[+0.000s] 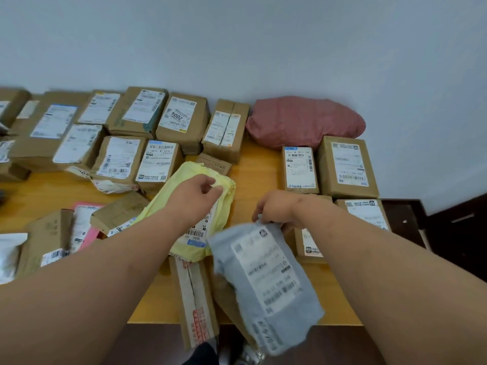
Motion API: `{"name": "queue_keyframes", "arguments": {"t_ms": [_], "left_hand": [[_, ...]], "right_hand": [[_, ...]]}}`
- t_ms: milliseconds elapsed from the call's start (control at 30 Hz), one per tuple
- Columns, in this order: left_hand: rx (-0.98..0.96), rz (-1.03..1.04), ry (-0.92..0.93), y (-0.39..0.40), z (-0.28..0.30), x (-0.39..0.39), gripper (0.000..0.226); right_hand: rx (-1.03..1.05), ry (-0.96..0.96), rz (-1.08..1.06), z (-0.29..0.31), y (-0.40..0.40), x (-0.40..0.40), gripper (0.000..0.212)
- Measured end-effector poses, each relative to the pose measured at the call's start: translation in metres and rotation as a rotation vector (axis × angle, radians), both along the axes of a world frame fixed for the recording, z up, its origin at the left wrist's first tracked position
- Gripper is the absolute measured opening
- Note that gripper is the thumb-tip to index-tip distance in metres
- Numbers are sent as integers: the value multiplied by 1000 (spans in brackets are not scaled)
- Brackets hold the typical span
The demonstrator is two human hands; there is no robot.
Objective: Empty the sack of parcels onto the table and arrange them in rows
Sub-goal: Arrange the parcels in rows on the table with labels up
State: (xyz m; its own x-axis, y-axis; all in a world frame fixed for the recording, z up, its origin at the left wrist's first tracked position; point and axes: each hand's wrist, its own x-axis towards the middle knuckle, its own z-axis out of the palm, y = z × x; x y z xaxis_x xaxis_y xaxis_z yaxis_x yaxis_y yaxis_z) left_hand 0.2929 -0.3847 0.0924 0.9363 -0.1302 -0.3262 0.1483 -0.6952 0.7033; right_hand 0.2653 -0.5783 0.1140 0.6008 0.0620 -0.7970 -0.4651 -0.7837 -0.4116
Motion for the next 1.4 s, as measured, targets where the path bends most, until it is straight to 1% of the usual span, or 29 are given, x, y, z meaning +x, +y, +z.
{"name": "queue_keyframes", "arguments": {"t_ms": [67, 133, 167, 200, 267, 333, 367, 400, 467, 500, 567, 633, 700, 733, 767, 833, 900, 967, 1067, 1133, 1200, 1233, 1300, 1333, 1400], "left_hand": [[-208, 15, 218, -7, 8, 1, 44], [-350, 49, 462, -11, 14, 3, 55], [-395, 53, 534, -11, 15, 4, 54], [-417, 41, 563, -11, 14, 4, 47], [-430, 46, 555, -10, 12, 7, 34], [-434, 102, 529, -10, 11, 10, 29], [-436, 135, 518, -10, 10, 13, 27], [-433, 160, 506, -10, 10, 14, 25], [-405, 209, 459, -9, 10, 18, 20], [-384, 233, 427, -8, 10, 21, 18], [-347, 291, 361, -4, 10, 29, 15], [-370, 348, 342, -1, 10, 39, 16], [-412, 353, 372, -1, 10, 46, 22], [-411, 338, 368, -3, 9, 48, 31], [-400, 326, 345, -5, 7, 49, 42], [-383, 317, 271, -11, 6, 51, 62], [-365, 289, 209, -15, 5, 52, 71], [-307, 181, 181, -19, 3, 51, 66], [-162, -42, 144, -27, -3, 50, 62], [-56, -173, 129, -33, -11, 51, 65], [75, -294, 104, -40, -19, 51, 67], [169, -348, 75, -43, -22, 52, 66], [349, -421, -8, -47, -27, 53, 62], [406, -432, -42, -48, -27, 55, 60], [459, -403, -73, -46, -28, 60, 57]], "right_hand": [[91, -54, -215, 7, -6, 7, 31], [112, -120, -351, 7, -14, 15, 30], [99, -155, -383, 5, -17, 19, 28], [87, -186, -422, 3, -21, 22, 28], [103, -245, -530, -4, -26, 27, 29], [181, -289, -647, -9, -24, 26, 17], [231, -288, -687, -11, -22, 25, 16], [286, -255, -709, -12, -20, 23, 23], [359, -160, -691, -13, -16, 20, 37], [369, -128, -661, -12, -15, 20, 37], [372, -87, -611, -14, -13, 21, 27], [408, -43, -622, -16, -9, 24, 29], [486, 33, -643, -20, -3, 28, 39], [524, 50, -650, -22, 0, 31, 42], [548, 28, -666, -24, 3, 34, 41], [509, -118, -744, -27, 4, 45, 43], [393, -275, -809, -29, -2, 57, 62], [266, -386, -798, -30, -10, 68, 77], [105, -513, -757, -35, -21, 77, 86], [-89, -571, -632, -40, -24, 76, 90], [-304, -592, -427, -43, -22, 71, 85], [-379, -588, -323, -45, -20, 69, 79], [-437, -545, -141, -51, -17, 65, 73], [-434, -519, -65, -54, -15, 64, 73], [-398, -479, 31, -61, -14, 64, 78]]}}
